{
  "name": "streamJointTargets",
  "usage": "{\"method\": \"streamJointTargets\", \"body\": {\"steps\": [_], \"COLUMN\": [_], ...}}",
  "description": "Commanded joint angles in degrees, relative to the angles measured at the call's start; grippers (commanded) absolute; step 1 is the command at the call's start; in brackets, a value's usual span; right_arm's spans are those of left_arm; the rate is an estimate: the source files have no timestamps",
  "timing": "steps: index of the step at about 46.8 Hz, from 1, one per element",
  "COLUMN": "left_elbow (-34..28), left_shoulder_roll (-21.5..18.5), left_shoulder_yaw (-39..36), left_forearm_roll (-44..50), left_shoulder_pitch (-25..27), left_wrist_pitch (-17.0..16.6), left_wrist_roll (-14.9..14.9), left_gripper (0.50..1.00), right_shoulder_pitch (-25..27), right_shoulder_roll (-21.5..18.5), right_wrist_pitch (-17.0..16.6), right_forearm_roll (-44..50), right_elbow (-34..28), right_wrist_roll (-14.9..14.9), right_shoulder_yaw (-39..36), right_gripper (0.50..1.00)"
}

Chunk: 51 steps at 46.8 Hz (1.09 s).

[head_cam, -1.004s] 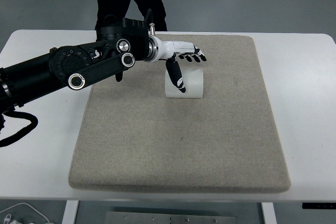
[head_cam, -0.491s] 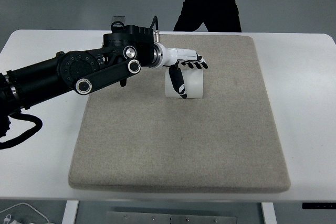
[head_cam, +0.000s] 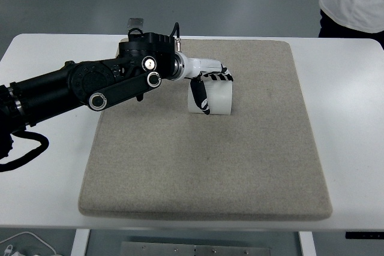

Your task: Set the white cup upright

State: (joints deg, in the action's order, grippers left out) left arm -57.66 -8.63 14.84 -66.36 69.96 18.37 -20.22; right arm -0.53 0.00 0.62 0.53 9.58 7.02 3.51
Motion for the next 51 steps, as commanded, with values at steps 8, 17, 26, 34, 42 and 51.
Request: {"method": "streamJointTargets", "body": {"steps": [8, 17, 26, 34, 42, 51], "left_elbow": [0.35, 0.44, 0.35, 0.35, 0.35, 0.26], "left_shoulder_roll": [0.02, 0.55, 0.64, 0.64, 0.64, 0.64], "left_shoulder_yaw": [-0.33, -0.42, -0.34, -0.6, -0.51, -0.07], "left_forearm_roll": [-0.26, -0.27, -0.35, -1.67, -1.85, -1.5], "left_shoulder_pitch": [0.0, 0.08, 0.26, 0.35, 0.61, 0.96], "left_wrist_pitch": [0.0, 0.0, 0.09, 0.18, 0.09, 0.09], "left_wrist_roll": [0.09, 0.09, 0.09, 0.09, 0.09, 0.09], "left_gripper": [0.954, 0.9, 0.879, 0.829, 0.733, 0.579], "right_shoulder_pitch": [0.0, 0.0, 0.0, 0.0, 0.0, 0.0], "right_shoulder_roll": [0.0, 0.0, 0.0, 0.0, 0.0, 0.0], "right_wrist_pitch": [0.0, 0.0, 0.0, 0.0, 0.0, 0.0], "right_forearm_roll": [0.0, 0.0, 0.0, 0.0, 0.0, 0.0], "right_elbow": [0.0, 0.0, 0.0, 0.0, 0.0, 0.0], "right_wrist_roll": [-0.08, 0.01, 0.01, 0.01, 0.01, 0.01], "right_shoulder_yaw": [0.0, 0.0, 0.0, 0.0, 0.0, 0.0], "right_gripper": [0.93, 0.93, 0.93, 0.93, 0.93, 0.93]}}
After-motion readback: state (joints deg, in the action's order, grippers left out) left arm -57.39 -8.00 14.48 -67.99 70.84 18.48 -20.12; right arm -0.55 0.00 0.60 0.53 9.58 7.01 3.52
